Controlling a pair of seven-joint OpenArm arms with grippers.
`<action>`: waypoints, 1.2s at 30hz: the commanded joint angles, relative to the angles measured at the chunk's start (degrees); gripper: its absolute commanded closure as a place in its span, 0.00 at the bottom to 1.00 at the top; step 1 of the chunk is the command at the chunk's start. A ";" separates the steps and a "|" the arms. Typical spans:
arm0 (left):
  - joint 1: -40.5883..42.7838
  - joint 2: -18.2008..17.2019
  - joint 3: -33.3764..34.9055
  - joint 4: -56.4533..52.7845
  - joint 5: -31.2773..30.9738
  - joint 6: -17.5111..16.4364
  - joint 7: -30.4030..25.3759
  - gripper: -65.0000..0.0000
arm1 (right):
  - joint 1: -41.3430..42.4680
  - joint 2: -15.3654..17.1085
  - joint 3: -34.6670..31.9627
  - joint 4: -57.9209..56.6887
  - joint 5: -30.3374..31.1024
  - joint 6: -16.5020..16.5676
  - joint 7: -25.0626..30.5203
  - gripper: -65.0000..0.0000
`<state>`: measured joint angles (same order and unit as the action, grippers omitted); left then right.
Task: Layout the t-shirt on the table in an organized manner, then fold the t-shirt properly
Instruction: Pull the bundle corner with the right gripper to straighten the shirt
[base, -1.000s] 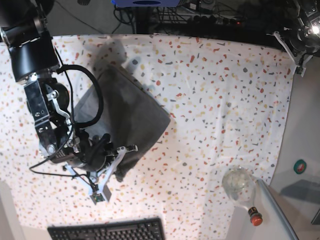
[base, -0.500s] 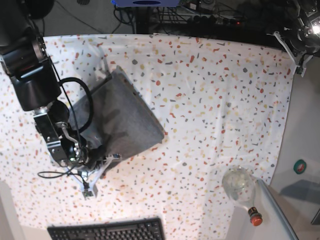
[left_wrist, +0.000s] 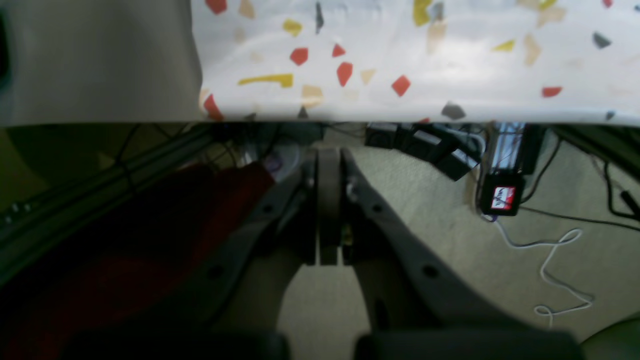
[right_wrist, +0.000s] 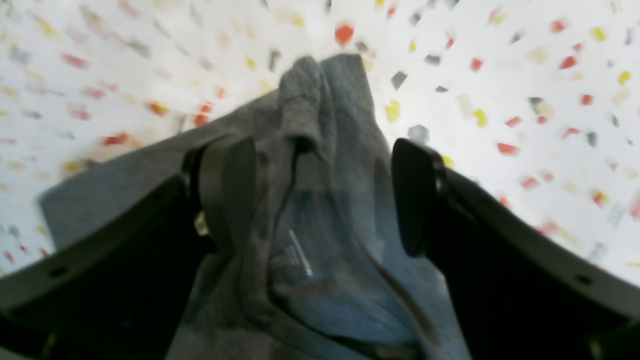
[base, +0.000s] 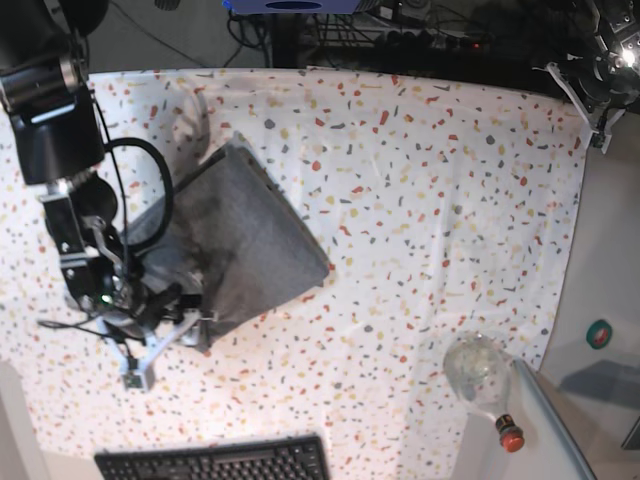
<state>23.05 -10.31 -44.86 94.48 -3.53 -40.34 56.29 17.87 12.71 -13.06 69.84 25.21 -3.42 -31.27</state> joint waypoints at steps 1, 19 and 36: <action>0.20 -0.90 -0.37 0.78 -0.29 0.34 -0.25 1.00 | -1.12 0.96 2.47 3.87 -0.73 -1.72 -0.43 0.37; -0.15 -0.99 -0.02 0.78 -0.73 0.34 -0.34 1.00 | -8.42 1.58 4.40 6.77 -9.17 -3.30 -9.92 0.38; -0.15 -1.08 0.07 0.78 -0.65 0.34 -0.34 1.00 | -12.20 -0.62 16.27 11.69 -9.43 -3.39 -12.82 1.00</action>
<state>22.85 -10.50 -44.53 94.48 -4.36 -40.34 56.36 4.58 11.49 3.01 80.55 16.05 -6.87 -44.88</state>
